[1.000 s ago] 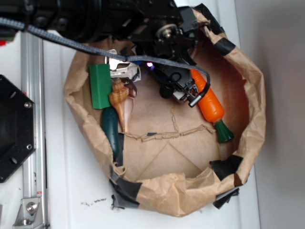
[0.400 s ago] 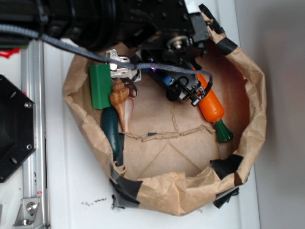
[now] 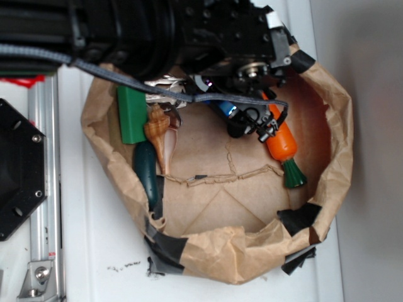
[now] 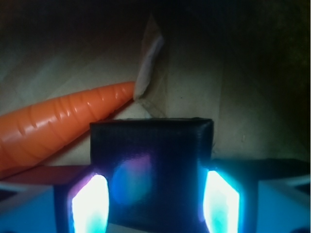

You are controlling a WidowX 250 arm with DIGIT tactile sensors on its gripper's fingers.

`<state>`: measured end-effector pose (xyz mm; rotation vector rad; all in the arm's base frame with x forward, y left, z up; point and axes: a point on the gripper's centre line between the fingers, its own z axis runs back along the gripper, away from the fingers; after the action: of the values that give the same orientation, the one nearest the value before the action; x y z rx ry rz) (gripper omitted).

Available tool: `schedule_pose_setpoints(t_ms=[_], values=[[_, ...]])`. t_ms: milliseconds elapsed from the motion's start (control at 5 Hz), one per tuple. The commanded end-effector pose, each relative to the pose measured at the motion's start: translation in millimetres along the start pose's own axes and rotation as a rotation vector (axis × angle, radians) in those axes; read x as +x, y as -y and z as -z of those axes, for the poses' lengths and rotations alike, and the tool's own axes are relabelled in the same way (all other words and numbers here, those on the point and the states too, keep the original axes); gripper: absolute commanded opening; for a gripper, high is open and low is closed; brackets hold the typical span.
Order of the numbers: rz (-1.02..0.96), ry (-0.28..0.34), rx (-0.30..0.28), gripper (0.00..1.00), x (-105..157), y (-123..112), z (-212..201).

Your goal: Grab the black box.

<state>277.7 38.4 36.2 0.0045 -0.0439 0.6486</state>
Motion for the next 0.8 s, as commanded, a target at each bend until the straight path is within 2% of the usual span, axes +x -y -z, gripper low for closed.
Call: schedule_pose_setpoints(t_ms=[0, 200, 400, 600], values=[[0.112, 0.0, -0.102, 0.0, -18.8, -21.3, -39.0], [0.172, 0.017, -0.091, 0.0, -28.5, -13.1, -44.9], [0.184, 0.046, -0.008, 0.0, -20.0, -13.9, -39.8], [0.238, 0.078, 0.053, 1.0, -9.2, -22.1, -33.7]])
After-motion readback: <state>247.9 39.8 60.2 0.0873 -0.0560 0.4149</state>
